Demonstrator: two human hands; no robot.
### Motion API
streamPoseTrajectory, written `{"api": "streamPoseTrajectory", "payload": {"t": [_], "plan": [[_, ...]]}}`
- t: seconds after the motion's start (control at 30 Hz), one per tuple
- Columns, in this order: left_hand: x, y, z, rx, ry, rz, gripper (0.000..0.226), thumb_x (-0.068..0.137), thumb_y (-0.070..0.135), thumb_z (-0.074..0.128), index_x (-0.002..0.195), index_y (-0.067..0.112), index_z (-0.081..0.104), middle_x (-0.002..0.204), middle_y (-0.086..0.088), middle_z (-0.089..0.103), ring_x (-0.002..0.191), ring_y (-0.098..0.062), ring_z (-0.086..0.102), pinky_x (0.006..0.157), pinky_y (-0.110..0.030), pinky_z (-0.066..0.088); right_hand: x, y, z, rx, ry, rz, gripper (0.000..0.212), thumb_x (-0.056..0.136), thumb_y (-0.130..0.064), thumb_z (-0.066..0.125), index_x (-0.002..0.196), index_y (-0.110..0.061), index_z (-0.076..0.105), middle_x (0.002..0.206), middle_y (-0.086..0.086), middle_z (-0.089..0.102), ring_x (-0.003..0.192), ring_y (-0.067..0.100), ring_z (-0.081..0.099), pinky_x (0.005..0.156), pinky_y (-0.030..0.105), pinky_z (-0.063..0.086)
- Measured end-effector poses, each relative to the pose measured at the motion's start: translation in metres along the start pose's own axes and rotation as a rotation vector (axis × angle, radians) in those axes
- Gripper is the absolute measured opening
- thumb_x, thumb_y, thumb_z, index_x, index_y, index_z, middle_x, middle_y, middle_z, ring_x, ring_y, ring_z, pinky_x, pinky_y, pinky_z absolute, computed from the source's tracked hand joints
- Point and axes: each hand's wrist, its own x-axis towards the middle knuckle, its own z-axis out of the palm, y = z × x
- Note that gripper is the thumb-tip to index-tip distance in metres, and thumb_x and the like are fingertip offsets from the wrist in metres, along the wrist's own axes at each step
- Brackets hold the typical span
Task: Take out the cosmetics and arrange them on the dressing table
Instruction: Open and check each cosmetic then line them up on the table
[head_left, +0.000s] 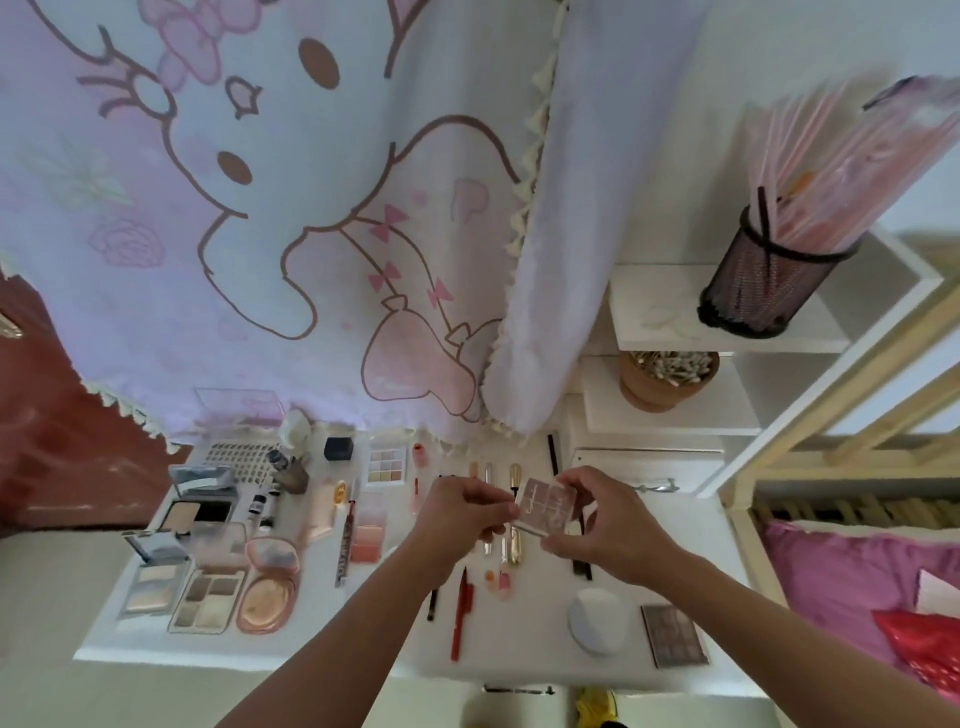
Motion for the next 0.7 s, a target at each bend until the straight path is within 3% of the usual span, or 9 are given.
{"api": "streamPoseTrajectory", "payload": {"t": [0.1, 0.23, 0.47, 0.57, 0.7], "plan": [[0.002, 0.009, -0.007, 0.019, -0.005, -0.006, 0.008, 0.075, 0.002, 0.078, 0.083, 0.004, 0.075, 0.076, -0.012, 0.072, 0.063, -0.016, 0.063, 0.063, -0.024, 0.052, 0.002, -0.006, -0.006, 0.162, -0.066, 0.033, 0.051, 0.065, -0.028, 0.090, 0.108, -0.024, 0.063, 0.093, -0.006, 0.068, 0.077, 0.003, 0.060, 0.064, 0.016, 0.047], [0.002, 0.022, -0.013, 0.031, -0.032, 0.010, 0.010, 0.076, 0.000, 0.076, 0.087, -0.001, 0.074, 0.079, -0.015, 0.071, 0.064, -0.015, 0.061, 0.065, -0.024, 0.053, 0.006, -0.015, -0.021, 0.522, -0.107, 0.171, 0.020, 0.089, -0.015, 0.070, 0.108, -0.009, 0.068, 0.088, 0.011, 0.074, 0.074, 0.016, 0.067, 0.064, 0.028, 0.051], [0.003, 0.034, -0.010, 0.026, -0.020, 0.120, 0.011, 0.081, 0.003, 0.073, 0.092, 0.003, 0.074, 0.082, -0.015, 0.072, 0.071, -0.020, 0.065, 0.070, -0.026, 0.056, 0.013, -0.016, -0.028, 0.750, -0.081, 0.340, 0.025, 0.088, -0.005, 0.069, 0.113, -0.005, 0.067, 0.091, 0.021, 0.073, 0.068, 0.021, 0.067, 0.061, 0.027, 0.055], [0.001, 0.033, -0.009, 0.104, -0.065, 0.179, 0.025, 0.074, 0.012, 0.081, 0.097, 0.014, 0.073, 0.085, -0.014, 0.074, 0.076, -0.021, 0.069, 0.081, -0.033, 0.055, 0.016, -0.016, -0.030, 0.874, -0.021, 0.408, 0.024, 0.088, -0.001, 0.068, 0.112, -0.004, 0.066, 0.090, 0.020, 0.074, 0.064, 0.019, 0.067, 0.059, 0.026, 0.057], [-0.002, 0.032, -0.006, 0.202, -0.053, 0.232, 0.042, 0.066, 0.016, 0.087, 0.104, 0.020, 0.069, 0.089, -0.006, 0.073, 0.082, -0.019, 0.071, 0.082, -0.035, 0.059, 0.016, -0.022, -0.032, 0.959, -0.046, 0.452, 0.027, 0.087, 0.003, 0.067, 0.113, -0.004, 0.063, 0.094, 0.021, 0.074, 0.063, 0.020, 0.070, 0.055, 0.024, 0.058]]}}
